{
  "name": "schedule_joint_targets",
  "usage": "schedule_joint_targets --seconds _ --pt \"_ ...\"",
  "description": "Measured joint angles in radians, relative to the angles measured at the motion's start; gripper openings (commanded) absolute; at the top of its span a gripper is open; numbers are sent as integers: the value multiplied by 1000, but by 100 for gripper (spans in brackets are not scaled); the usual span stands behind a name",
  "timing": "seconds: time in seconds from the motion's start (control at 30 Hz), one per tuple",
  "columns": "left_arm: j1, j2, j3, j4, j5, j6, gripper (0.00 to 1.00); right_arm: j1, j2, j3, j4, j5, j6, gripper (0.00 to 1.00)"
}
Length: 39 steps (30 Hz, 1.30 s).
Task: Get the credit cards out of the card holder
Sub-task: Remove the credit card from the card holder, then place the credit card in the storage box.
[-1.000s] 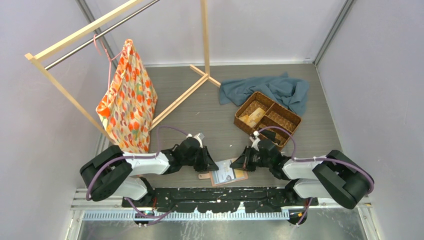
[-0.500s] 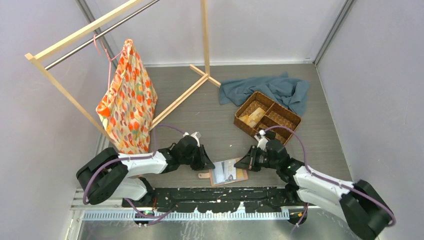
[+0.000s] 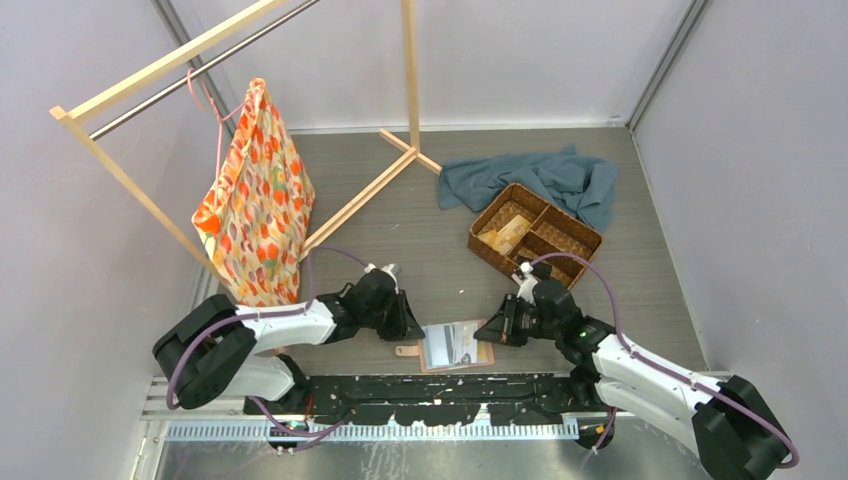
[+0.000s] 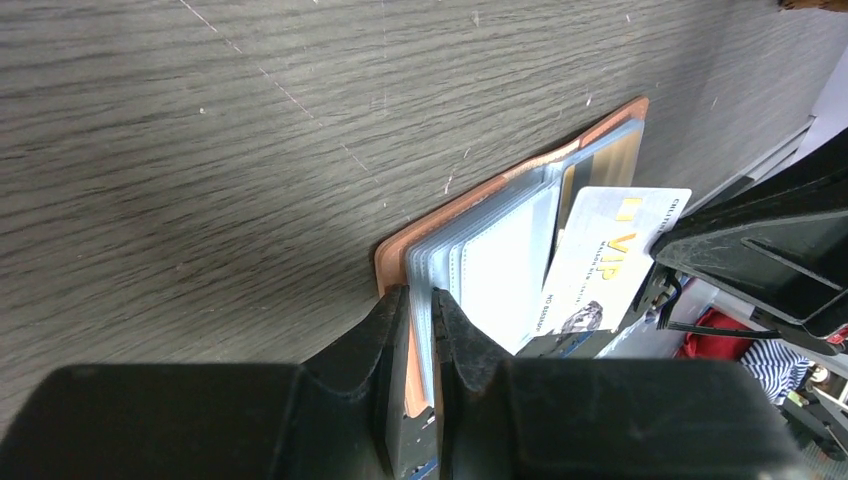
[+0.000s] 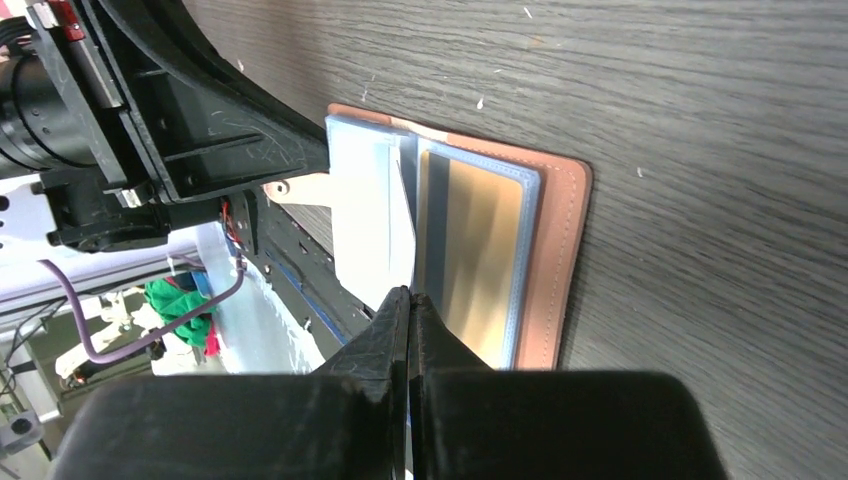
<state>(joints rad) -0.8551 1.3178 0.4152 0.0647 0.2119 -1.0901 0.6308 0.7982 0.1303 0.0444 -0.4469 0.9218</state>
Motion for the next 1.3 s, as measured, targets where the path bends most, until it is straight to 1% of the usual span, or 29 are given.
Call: schedule_joint_targets --seconds 0.33,0.93,1.13,1.3 --pt "0 -19 34 -124 -18 35 18 -11 -41 91 -138 4 -48 1" --pt "7 -40 58 -220 -29 60 18 -51 -39 179 -245 -11 -95 1" --pt "9 -40 72 -241 -29 74 18 -88 -39 268 -306 -2 -95 1" --pt "11 -47 79 -246 -29 77 18 -132 -42 375 -412 63 -96 1"
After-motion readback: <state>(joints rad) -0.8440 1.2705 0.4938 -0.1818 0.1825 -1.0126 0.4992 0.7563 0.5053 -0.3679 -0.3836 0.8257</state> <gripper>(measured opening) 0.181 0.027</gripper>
